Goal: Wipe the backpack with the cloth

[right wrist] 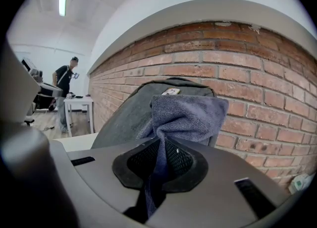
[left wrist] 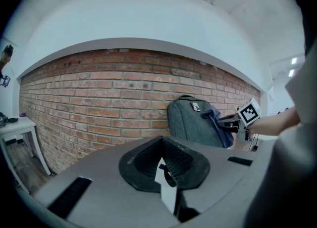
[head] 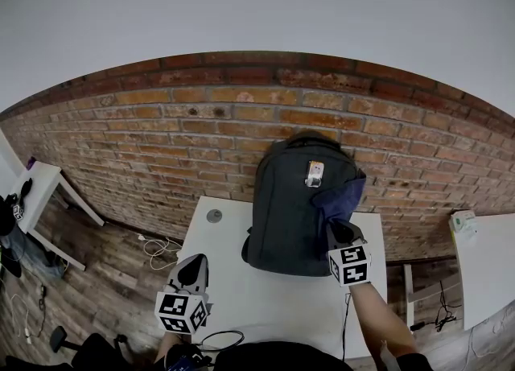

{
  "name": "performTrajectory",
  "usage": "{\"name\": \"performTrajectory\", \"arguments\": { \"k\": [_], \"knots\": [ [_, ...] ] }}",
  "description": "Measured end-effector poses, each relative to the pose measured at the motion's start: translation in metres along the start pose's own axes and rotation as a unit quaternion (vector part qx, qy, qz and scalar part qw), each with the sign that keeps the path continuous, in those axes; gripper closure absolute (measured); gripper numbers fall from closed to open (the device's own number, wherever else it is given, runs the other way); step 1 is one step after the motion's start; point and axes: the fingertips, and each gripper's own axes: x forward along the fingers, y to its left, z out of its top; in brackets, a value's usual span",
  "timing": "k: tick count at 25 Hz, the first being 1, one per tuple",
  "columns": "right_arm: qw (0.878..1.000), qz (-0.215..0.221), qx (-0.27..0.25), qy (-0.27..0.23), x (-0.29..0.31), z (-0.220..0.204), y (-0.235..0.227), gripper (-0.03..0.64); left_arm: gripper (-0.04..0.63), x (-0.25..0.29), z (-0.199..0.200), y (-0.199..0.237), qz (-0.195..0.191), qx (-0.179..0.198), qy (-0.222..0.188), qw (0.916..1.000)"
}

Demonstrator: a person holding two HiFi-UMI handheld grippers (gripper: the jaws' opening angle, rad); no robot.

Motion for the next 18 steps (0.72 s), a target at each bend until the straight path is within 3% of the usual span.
{"name": "performTrajectory", "arguments": {
  "k": [18],
  "knots": [
    [0.999,0.017,0.022,0.045,-0.026,-0.078,0.039,0.588,0.597,0.007,-0.006,-0.007,-0.012,0.000,0.008,0.9999]
  ]
}}
